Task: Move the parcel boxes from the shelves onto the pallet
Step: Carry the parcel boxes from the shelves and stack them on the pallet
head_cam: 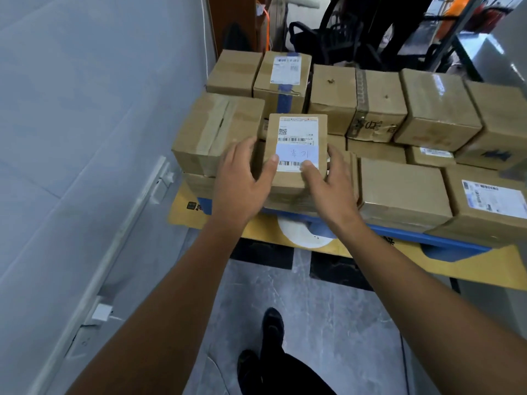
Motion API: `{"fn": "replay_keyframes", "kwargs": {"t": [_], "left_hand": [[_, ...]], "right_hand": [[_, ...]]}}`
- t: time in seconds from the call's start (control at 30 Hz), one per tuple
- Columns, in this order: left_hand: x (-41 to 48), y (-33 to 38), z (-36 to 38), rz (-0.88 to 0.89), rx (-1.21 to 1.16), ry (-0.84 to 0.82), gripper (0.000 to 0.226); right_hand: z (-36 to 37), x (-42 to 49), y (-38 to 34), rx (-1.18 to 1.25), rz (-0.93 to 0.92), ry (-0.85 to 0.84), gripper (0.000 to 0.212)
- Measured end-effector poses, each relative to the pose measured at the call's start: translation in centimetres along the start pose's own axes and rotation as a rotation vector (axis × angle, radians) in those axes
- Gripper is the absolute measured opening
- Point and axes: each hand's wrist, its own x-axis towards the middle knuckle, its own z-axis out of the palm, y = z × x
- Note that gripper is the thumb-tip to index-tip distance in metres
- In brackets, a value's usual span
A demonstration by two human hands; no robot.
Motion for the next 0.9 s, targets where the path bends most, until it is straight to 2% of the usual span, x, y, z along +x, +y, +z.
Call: {"fn": "replay_keyframes", "kwargs": {"t": [0.2,0.4,0.6,0.7,0.8,0.9], "left_hand": [[5.0,-0.7,1.1,-0.003,0.15,-0.051,0.055],[6.3,-1.2,2.7,-0.032,0.248,-0.086,0.045],[6.4,-1.0,2.8,-0.052,0.195,-0.046,0.045],[6.3,-0.8,2.6,-0.058,0.167,-0.087,0.048],[5.7,0.0,2.3,0.004,0.121,-0.054,0.05],[4.1,2.0,2.4,0.168,0.058,-0.024,0.05]], "right_hand": [[1.4,4.5,-0.3,0.031,0.054,-0.021,0.067],[2.3,6.3,-0.5,0.016,0.092,-0.015,0.072],[3.1,6.4,-0.2,0.03,0.058,-0.029,0.066],[2.5,6.0,-0.2,0.033,0.072,-0.038,0.073],[1.0,4.5,-0.2,0.004,0.076,0.007,0.079],[-1.6,1.8,0.5,-0.056,0.07,0.124,0.075]]}}
